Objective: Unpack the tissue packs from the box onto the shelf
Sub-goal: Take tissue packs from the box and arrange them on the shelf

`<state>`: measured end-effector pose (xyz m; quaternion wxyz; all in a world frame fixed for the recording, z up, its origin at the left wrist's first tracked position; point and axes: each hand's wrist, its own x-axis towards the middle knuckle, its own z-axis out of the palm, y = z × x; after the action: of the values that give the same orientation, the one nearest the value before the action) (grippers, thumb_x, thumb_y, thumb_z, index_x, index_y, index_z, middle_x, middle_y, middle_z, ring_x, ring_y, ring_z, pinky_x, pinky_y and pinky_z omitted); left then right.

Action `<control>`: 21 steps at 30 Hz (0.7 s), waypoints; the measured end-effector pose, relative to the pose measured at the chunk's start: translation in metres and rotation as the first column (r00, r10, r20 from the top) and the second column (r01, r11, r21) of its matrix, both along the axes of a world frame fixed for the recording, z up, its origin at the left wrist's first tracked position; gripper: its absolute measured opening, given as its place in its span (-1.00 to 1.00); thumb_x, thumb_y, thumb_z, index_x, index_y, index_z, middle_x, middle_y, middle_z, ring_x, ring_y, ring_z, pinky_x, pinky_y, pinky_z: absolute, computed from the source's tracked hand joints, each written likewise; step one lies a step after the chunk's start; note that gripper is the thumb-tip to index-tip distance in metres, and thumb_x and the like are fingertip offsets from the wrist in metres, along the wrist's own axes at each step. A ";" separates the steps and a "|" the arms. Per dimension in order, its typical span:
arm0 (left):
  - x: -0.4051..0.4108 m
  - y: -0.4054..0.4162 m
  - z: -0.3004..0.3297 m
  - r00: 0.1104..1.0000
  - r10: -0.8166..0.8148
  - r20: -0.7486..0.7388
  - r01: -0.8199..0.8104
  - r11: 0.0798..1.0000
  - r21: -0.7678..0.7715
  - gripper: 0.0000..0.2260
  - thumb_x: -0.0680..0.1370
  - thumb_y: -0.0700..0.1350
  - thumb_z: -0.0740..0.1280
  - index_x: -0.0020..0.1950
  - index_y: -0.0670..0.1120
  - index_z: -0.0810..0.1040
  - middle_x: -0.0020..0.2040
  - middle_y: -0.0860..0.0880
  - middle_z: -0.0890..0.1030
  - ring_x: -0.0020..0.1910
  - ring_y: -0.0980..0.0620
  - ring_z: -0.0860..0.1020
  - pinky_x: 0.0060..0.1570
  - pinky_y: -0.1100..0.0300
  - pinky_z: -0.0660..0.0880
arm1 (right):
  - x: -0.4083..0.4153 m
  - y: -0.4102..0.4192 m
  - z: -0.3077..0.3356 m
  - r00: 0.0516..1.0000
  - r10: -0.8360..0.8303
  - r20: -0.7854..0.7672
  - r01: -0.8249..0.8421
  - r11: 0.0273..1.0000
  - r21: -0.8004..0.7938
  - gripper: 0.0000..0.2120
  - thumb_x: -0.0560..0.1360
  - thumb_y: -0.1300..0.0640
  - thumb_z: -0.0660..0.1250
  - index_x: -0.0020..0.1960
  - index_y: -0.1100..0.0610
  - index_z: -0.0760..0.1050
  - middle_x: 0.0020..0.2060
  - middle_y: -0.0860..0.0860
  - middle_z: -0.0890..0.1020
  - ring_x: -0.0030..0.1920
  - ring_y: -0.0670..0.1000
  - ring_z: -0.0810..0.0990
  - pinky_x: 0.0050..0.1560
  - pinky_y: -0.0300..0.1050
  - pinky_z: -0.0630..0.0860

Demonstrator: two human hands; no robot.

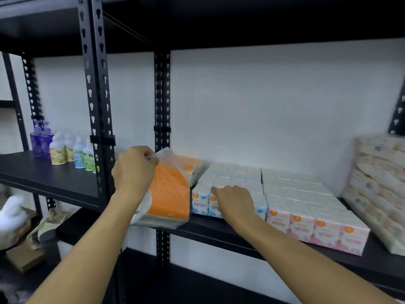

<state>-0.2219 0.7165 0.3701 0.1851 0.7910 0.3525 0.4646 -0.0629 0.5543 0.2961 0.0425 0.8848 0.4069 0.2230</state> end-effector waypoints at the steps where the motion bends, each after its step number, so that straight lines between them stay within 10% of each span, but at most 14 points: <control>1: 0.001 0.001 0.000 1.000 0.000 -0.004 0.000 1.000 0.002 -0.93 0.54 -0.11 0.37 -0.12 0.00 0.63 -0.27 -0.02 0.63 -0.30 -0.07 0.56 -0.42 0.25 0.33 | 0.003 0.001 -0.002 1.000 -0.004 -0.003 0.004 1.000 0.011 -0.60 0.50 0.29 0.35 0.29 0.05 0.43 -0.01 0.07 0.62 -0.01 0.14 0.56 -0.20 -0.03 0.28; 17: -0.003 -0.001 0.000 0.999 0.034 0.010 -0.034 0.999 -0.021 -0.89 0.55 -0.11 0.35 -0.14 0.03 0.64 -0.33 0.04 0.58 -0.37 0.04 0.50 -0.41 0.27 0.31 | 0.018 -0.003 -0.011 0.993 0.017 -0.119 -0.016 1.000 0.011 -0.33 0.53 -0.15 0.34 0.55 -0.10 0.14 0.36 0.10 0.44 0.34 0.20 0.35 0.28 0.07 0.32; 21: -0.012 -0.004 0.001 0.997 0.067 0.044 -0.067 0.998 0.014 -0.91 0.55 -0.08 0.35 -0.14 0.02 0.63 -0.30 0.02 0.59 -0.34 0.00 0.49 -0.41 0.27 0.26 | -0.004 -0.010 -0.002 0.939 0.150 -0.309 -0.038 0.940 0.340 -0.39 0.56 -0.19 0.25 0.56 -0.10 0.20 0.41 0.05 0.42 0.38 0.16 0.34 0.35 0.08 0.30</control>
<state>-0.2341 0.7127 0.3712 0.1709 0.7699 0.3711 0.4903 -0.0668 0.5441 0.2937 -0.1855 0.8834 0.4077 0.1379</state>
